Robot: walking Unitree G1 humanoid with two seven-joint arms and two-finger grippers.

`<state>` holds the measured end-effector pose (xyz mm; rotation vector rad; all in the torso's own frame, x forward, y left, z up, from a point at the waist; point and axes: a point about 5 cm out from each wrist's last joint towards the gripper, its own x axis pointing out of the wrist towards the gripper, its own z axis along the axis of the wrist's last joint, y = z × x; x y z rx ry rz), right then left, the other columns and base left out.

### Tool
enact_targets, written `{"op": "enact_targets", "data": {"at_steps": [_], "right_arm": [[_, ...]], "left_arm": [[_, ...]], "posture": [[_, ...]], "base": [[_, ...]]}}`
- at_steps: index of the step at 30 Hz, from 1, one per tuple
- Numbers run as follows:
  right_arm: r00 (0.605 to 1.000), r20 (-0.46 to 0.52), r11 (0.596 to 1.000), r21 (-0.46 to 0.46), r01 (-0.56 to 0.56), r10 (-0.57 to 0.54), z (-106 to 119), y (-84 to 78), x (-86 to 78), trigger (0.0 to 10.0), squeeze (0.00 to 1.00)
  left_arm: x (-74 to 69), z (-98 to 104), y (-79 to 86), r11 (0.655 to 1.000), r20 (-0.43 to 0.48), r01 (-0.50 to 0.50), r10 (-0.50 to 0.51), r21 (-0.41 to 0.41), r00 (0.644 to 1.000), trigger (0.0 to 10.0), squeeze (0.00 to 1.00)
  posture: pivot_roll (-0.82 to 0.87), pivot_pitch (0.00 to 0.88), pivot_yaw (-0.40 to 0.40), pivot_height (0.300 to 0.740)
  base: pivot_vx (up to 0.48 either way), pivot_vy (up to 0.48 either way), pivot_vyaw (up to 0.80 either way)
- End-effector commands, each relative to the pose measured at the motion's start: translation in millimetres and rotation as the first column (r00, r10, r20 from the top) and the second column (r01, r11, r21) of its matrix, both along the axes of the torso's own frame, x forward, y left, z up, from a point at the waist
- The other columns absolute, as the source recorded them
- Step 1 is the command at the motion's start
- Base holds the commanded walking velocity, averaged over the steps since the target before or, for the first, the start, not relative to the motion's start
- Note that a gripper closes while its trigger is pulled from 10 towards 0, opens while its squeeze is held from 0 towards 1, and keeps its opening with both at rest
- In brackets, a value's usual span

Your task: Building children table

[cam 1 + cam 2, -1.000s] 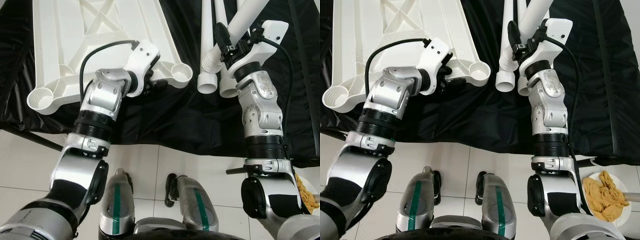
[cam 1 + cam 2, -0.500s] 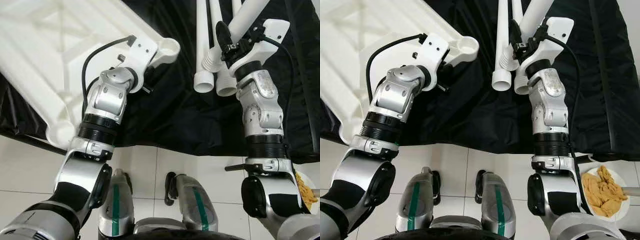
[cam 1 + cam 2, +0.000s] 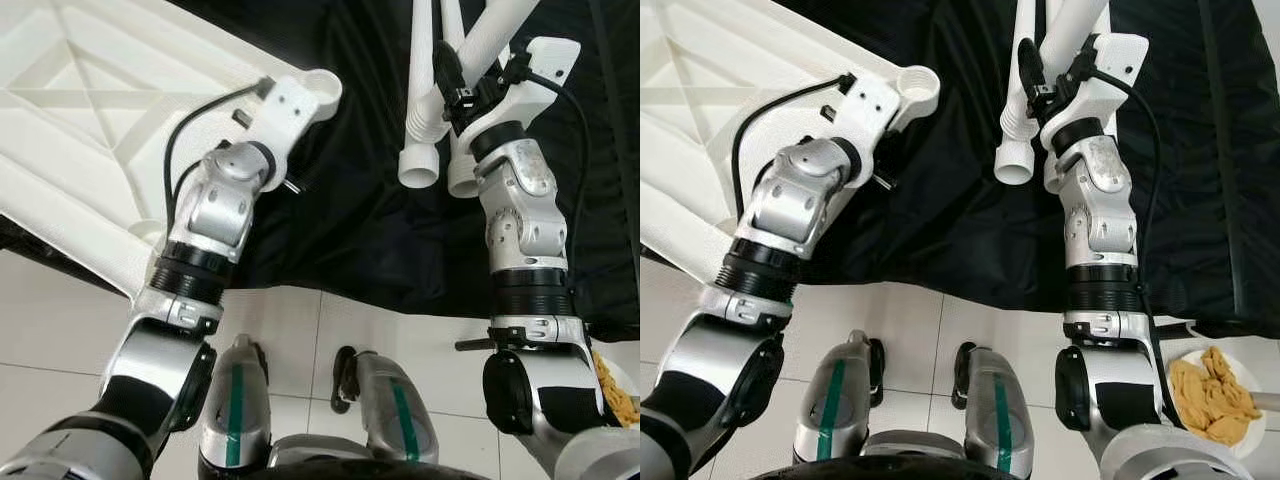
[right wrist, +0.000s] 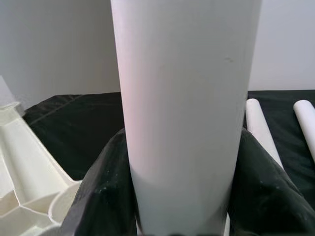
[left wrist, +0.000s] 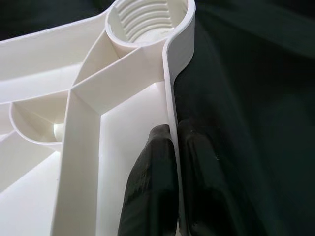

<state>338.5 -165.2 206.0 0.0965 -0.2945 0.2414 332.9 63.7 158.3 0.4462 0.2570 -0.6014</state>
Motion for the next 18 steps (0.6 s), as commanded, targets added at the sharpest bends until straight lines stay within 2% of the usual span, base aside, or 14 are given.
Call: {"op": "enact_targets", "data": {"at_steps": [1,6,7,8,13,14,15,16,17,18], "right_arm": [[0.999,0.03,1.0,0.004,0.013,-0.013,5.8,-3.7,0.9,10.0,0.0],[0.999,0.029,1.0,0.004,0.016,-0.016,5.3,-4.5,0.8,10.0,0.0],[0.999,0.029,1.0,0.003,0.016,-0.016,5.4,-4.5,0.8,10.0,0.0],[0.999,0.03,1.0,0.003,0.016,-0.016,5.5,-4.5,0.9,10.0,0.0],[0.999,0.033,1.0,0.002,0.016,-0.017,5.9,-4.6,1.3,10.0,0.0],[0.999,0.033,1.0,0.002,0.016,-0.016,5.9,-4.6,1.4,10.0,0.0],[0.999,0.033,1.0,0.003,0.016,-0.016,5.9,-4.7,1.6,10.0,0.0],[0.999,0.033,1.0,0.003,0.016,-0.016,5.9,-4.7,1.6,10.0,0.0],[0.999,0.034,1.0,0.003,0.015,-0.015,6.1,-4.5,1.7,10.0,0.0],[0.999,0.034,1.0,0.003,0.015,-0.015,6.1,-4.5,1.7,10.0,0.0]], "left_arm": [[-11.0,3.0,-20.1,0.981,0.006,0.194,-0.194,-0.026,0.981,10.0,0.0],[-19.9,-0.8,-26.1,0.966,-0.006,0.259,-0.259,-0.025,0.966,10.0,0.0],[-23.9,-2.1,-27.9,0.957,-0.008,0.288,-0.289,-0.02,0.957,9.4,0.0],[-28.8,-4.3,-29.7,0.947,-0.019,0.32,-0.32,-0.021,0.947,10.0,0.0],[-41.7,-9.1,-30.6,0.915,-0.029,0.402,-0.402,-0.001,0.915,10.0,0.0],[-46.0,-9.5,-30.3,0.902,-0.032,0.431,-0.431,-0.005,0.902,4.8,0.0],[-49.7,-9.8,-30.1,0.891,-0.036,0.454,-0.454,-0.012,0.89,4.5,0.0],[-49.7,-9.8,-30.1,0.891,-0.036,0.454,-0.454,-0.012,0.89,4.5,0.0],[-52.7,-10.1,-29.2,0.882,-0.041,0.471,-0.471,-0.013,0.881,10.0,0.0],[-52.7,-10.1,-29.2,0.882,-0.041,0.471,-0.471,-0.013,0.881,10.0,0.0]], "posture": [[0.1,0.082,-0.012,0.74],[0.1,0.08,-0.014,0.74],[0.09,0.08,-0.014,0.74],[0.1,0.078,-0.013,0.74],[0.1,0.074,-0.013,0.74],[0.1,0.071,-0.013,0.74],[0.1,0.071,-0.013,0.74],[0.1,0.071,-0.013,0.74],[0.1,0.069,-0.014,0.74],[0.1,0.069,-0.014,0.74]], "base": [[0.0,0.0,0.0],[0.0,0.0,0.0],[0.0,0.0,0.0],[0.0,0.0,0.0],[0.0,0.0,0.0],[0.0,0.0,0.0],[0.0,0.0,0.0],[0.0,0.0,0.0],[0.0,0.0,0.0],[0.0,0.0,0.0]]}}
